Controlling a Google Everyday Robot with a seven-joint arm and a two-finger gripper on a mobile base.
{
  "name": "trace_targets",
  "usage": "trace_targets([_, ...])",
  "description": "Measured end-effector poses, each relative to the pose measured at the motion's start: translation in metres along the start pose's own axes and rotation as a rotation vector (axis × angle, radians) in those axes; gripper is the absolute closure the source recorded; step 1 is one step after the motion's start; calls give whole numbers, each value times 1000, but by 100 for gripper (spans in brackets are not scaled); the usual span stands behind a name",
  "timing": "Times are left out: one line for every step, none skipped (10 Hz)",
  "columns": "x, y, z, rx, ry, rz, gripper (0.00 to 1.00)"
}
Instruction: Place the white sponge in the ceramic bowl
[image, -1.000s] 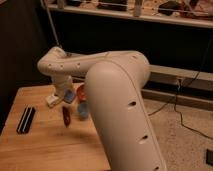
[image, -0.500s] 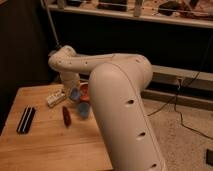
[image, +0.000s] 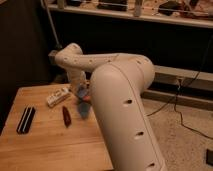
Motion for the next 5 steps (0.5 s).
trace_targets([3,-6,1,13,20,2,59])
trace_targets([7,-14,2,34,53,5,58])
trace_targets([12,-21,2,56,90,10,52])
trace_targets([16,-25,4,77,132,15,42])
trace_targets([18,-26,6,95,171,14,31])
